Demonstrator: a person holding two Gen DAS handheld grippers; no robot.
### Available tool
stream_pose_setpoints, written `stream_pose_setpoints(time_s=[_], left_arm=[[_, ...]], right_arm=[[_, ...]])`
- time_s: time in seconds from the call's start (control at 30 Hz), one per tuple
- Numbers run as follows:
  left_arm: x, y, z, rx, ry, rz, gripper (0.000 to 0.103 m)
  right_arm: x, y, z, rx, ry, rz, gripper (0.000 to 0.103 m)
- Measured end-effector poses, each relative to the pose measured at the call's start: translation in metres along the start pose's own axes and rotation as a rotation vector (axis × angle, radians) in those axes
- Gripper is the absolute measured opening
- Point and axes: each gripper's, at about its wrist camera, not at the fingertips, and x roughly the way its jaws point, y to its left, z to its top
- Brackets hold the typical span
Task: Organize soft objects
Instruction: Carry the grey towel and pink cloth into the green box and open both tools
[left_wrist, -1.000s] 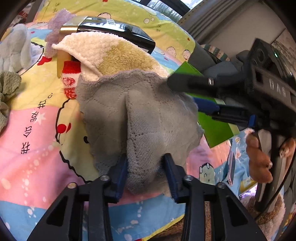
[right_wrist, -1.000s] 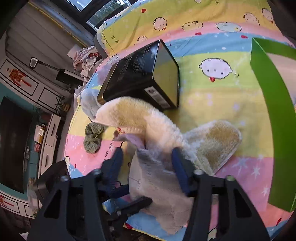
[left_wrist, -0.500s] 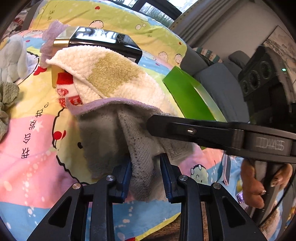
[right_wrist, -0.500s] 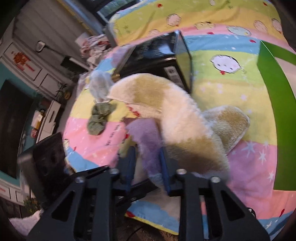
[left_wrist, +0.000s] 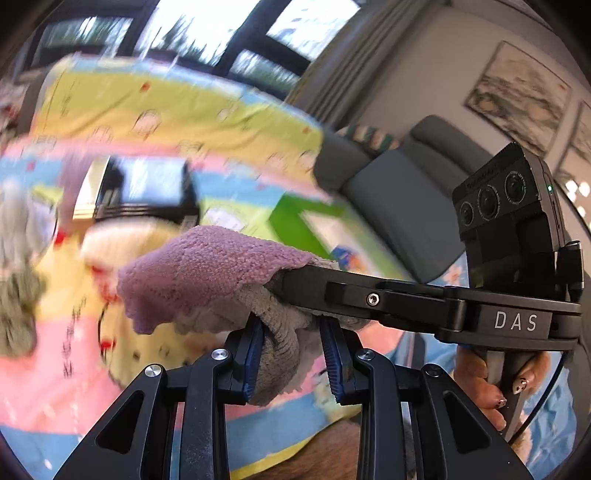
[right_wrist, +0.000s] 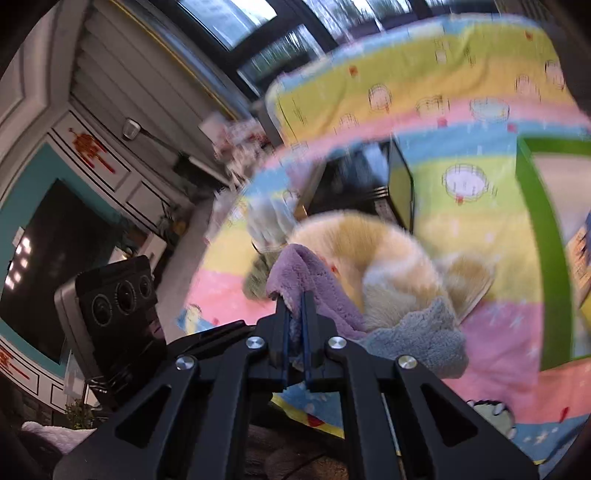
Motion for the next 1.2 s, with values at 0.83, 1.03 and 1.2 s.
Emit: stream_pose_setpoints(time_s=[0.83, 1.03, 1.2], left_arm=[[0.170, -0.144, 0.092, 0.285, 0.162, -0.147, 0.030], [0.228, -0.134, 0.081, 0.273, 0.257, -0.133, 0.030], [0.263, -0.125, 0.071, 0.248, 0.329, -0.097, 0.030]], right_arm=[[-0.153, -0.140, 0.042, 0.239, -0.355, -0.178, 0.008], [-0.135, -0.191, 0.037, 0.363, -0.341, -0.190, 0.008], [-0.115, -0.222, 0.035, 0.431, -0.301, -0.247, 0.007]])
